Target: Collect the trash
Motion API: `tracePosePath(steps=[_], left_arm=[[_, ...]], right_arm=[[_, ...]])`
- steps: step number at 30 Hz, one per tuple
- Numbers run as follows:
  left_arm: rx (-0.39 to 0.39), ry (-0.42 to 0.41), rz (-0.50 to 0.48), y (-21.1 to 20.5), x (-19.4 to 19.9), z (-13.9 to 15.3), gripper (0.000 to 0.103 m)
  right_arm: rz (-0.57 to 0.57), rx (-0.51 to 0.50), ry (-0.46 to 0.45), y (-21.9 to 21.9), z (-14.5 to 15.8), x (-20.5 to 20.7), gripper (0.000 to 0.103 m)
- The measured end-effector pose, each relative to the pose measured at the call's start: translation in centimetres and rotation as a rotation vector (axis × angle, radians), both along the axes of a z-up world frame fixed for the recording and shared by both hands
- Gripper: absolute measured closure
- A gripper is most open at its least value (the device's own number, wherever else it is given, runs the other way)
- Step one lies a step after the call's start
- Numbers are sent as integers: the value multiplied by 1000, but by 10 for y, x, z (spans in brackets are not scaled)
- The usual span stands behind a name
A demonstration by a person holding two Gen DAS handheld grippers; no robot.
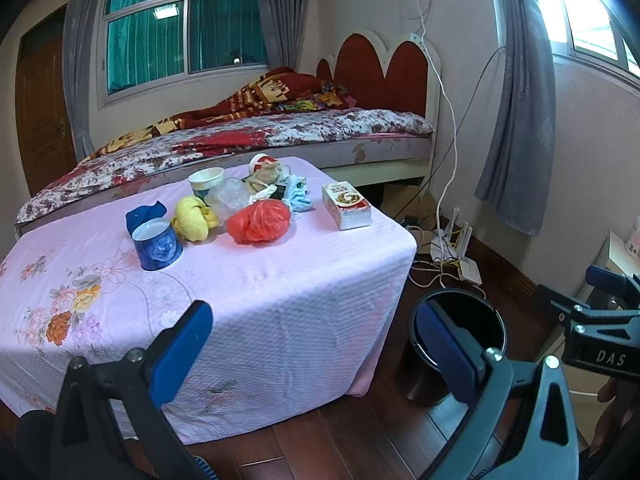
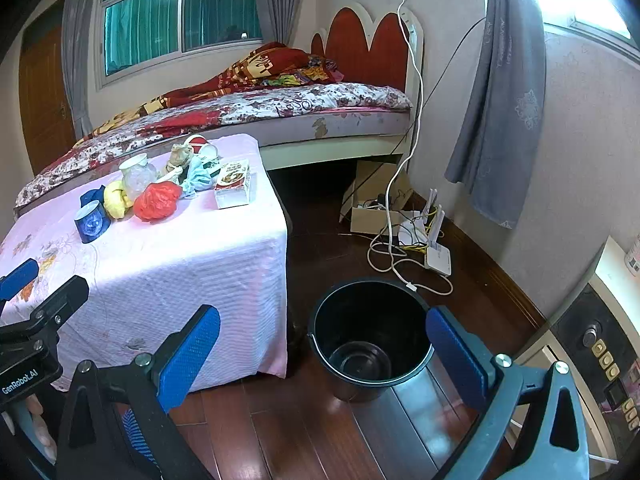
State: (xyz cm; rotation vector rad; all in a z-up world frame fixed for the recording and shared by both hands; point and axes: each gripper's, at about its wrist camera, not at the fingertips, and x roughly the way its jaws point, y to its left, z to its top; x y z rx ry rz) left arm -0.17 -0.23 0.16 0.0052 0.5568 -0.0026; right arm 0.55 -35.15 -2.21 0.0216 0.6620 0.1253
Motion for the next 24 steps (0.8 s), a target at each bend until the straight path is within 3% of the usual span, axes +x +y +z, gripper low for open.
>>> tracePosePath(steps=[24], left_arm=[[-1,0,-4,1,1,-1,1]], right_arm=[[-1,-3,-3,-1,0,0,0]])
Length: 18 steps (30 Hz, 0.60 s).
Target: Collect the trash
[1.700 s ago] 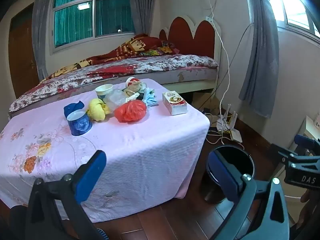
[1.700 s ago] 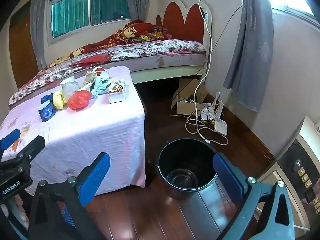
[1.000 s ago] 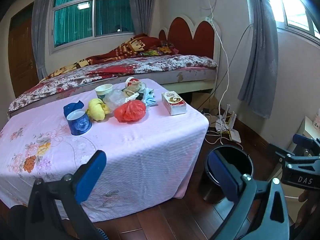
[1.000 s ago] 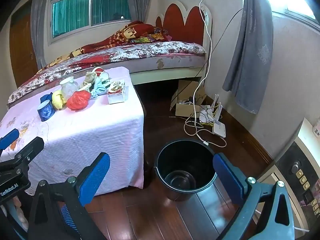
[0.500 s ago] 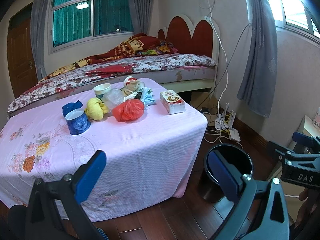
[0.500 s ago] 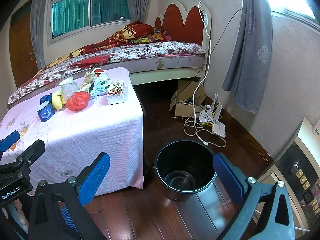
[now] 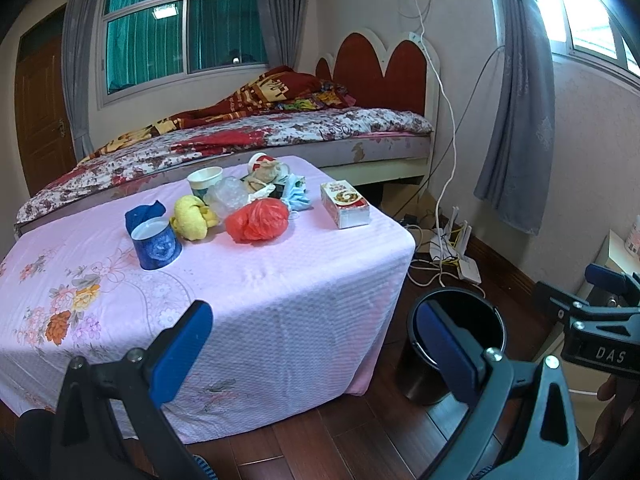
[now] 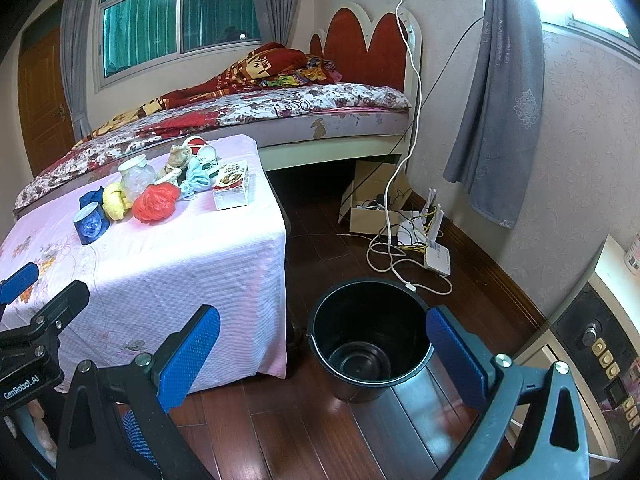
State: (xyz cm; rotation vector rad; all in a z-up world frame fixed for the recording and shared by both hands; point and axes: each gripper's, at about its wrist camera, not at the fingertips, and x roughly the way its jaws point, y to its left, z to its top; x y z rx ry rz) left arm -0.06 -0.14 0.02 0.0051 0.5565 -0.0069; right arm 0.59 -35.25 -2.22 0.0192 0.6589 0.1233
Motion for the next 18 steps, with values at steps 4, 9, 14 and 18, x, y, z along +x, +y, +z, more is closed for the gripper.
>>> tracePosePath(steps=[4,9,14,18], left_arm=[[1,0,1,0,0,0,1],[2,-2,1,-1,0,0,1],[3,-2,1,-1,0,0,1],[3,-1,1,-1,0,0,1]], right_arm=[[0,0,0,-1,0,1,0],[0,1,1,-1,0,2,0],[0,1,0,-1,0,2,0],[0,0,-1,0,0,1,0]])
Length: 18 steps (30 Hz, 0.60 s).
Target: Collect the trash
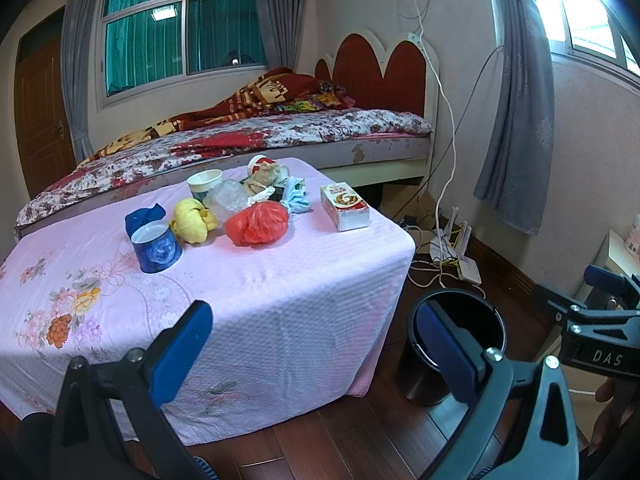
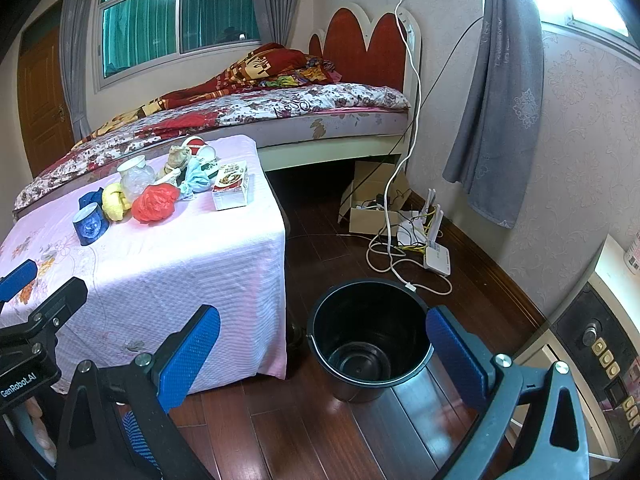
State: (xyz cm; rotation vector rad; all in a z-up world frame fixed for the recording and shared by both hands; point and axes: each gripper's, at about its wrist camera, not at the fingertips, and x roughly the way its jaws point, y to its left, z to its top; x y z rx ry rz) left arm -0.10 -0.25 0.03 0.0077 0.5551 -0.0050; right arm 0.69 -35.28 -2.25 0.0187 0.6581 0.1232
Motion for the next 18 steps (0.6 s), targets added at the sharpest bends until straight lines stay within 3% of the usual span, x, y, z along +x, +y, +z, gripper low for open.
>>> tracePosePath(steps=[18], left_arm=[[-1,4,-1,-1,1,1,1]], right_arm=[[1,0,1,2,-1,1,0]])
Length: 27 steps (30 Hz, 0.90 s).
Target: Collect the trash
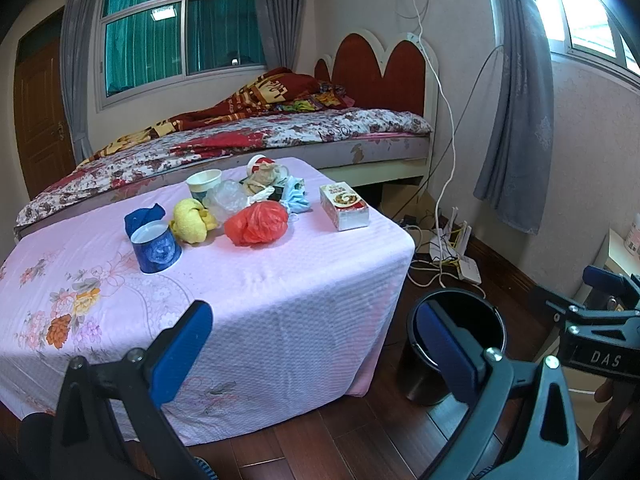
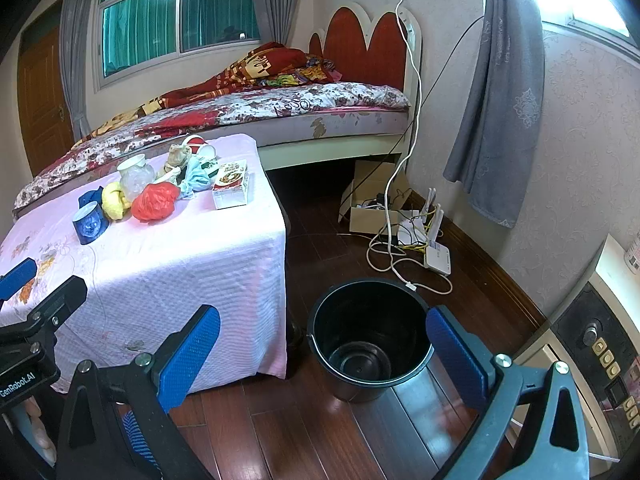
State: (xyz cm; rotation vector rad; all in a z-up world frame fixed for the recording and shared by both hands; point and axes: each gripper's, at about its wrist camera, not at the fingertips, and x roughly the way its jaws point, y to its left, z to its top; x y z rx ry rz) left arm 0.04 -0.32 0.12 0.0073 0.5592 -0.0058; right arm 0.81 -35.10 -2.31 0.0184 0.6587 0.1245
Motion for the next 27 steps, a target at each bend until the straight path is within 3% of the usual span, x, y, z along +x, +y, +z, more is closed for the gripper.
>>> tracePosePath(steps=[10,17,23,27], left_arm=[[8,4,16,4,3,4,1],[11,15,72,31,10,1,1],[34,11,122,63,19,2,1],[26,18,162,91,28,0,1]], right_arm=[[10,-7,-5,-2,3,-1,0],[61,2,15,13,-5,8,0],[104,29,-16,37,7,27,0],[137,53,57,56,4,52,0]])
